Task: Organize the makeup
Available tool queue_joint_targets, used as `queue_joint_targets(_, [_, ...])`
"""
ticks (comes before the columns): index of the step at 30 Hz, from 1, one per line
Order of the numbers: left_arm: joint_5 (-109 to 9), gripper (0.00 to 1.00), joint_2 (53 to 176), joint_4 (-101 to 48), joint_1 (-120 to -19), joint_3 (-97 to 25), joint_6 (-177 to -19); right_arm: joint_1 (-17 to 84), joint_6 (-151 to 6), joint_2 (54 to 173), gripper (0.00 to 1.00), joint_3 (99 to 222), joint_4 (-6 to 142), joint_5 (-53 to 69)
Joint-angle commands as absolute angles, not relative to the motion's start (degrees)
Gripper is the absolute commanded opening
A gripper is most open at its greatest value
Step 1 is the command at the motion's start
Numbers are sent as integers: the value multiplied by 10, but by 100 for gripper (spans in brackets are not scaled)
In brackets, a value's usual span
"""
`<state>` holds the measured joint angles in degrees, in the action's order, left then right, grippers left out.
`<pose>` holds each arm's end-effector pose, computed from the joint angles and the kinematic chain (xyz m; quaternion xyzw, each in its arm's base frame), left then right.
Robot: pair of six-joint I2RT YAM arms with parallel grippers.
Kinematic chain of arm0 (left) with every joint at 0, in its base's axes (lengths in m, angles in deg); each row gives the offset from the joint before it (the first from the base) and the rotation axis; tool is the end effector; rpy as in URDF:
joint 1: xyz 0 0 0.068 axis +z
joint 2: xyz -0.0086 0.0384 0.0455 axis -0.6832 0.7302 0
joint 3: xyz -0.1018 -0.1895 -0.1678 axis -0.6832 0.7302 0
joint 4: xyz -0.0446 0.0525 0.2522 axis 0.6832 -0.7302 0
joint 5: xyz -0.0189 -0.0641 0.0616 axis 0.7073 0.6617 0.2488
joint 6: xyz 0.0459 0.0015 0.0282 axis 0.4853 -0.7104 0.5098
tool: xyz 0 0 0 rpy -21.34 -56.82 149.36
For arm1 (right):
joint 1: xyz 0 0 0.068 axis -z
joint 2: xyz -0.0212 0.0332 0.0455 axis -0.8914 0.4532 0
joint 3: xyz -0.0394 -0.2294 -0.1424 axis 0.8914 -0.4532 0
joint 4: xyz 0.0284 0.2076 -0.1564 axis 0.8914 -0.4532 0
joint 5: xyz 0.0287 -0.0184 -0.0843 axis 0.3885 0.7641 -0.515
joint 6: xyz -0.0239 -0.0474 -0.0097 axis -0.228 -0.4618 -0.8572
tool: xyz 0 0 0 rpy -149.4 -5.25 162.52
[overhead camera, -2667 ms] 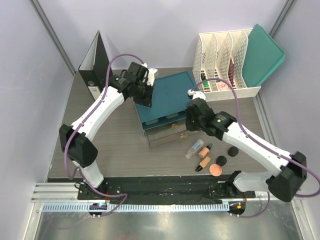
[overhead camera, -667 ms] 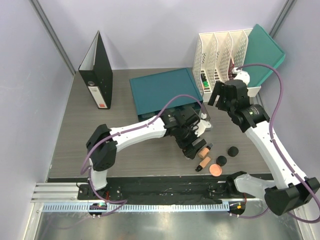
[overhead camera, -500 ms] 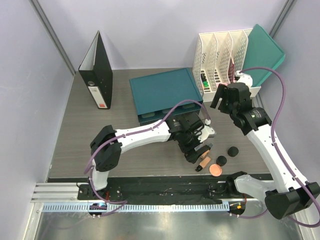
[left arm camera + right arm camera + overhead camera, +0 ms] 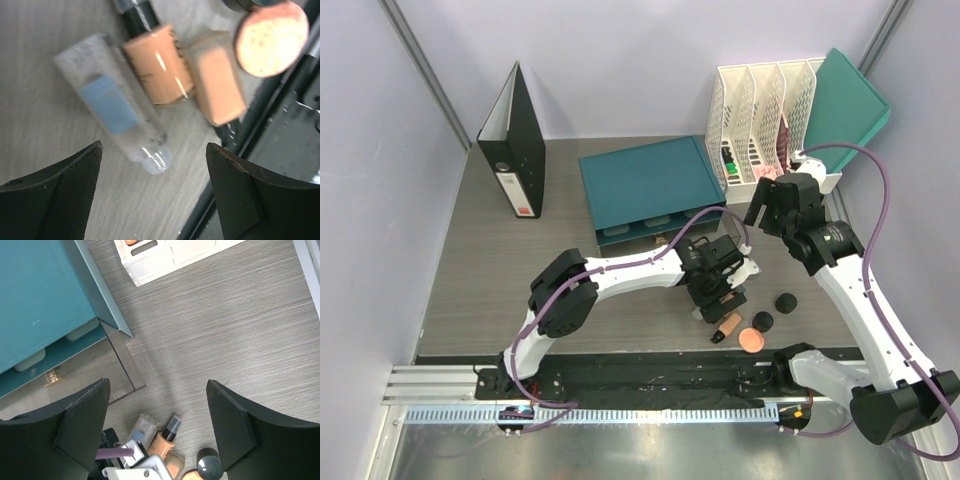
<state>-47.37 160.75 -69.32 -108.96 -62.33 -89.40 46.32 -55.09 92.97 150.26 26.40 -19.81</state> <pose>0.1799 -0.4179 0.2016 0.5250 0.8143 -0.2056 0.1376 0.2079 0.0496 0.3598 0.1342 0.8755 0.0054 0.4642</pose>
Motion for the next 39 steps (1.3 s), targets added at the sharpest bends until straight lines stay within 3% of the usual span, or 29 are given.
queue_joint_targets(1, [-544,84,1610,-658,-1089,-644,-907,466,-559,907,83,1503,264,-195])
queue_joint_targets(8, [-562,84,1647,-650,-1090,-655,-920,466,-566,905,83,1501,260,-180])
queue_joint_targets(13, [-569,78,1664,-649,-1093,-654,-925,467,-576,906,83,1508,257,-175])
queue_joint_targets(16, [-572,59,1671,-649,-1095,-650,-926,468,-578,906,83,1510,257,-176])
queue_joint_targets(17, [-573,43,1672,-651,-1095,-649,-926,467,-579,908,83,1511,257,-174])
queue_joint_targets(20, [-599,17,1666,-652,-1098,-642,-926,469,-583,913,83,1512,257,-170])
queue_joint_targets(23, [-608,6,1651,-650,-1099,-631,-926,470,-582,918,83,1513,259,-169])
queue_joint_targets(28, [-633,0,1615,-662,-1103,-612,-925,471,-584,926,83,1511,269,-163])
queue_joint_targets(39, [-697,0,1486,-714,-1114,-578,-934,471,-584,934,83,1500,287,-154])
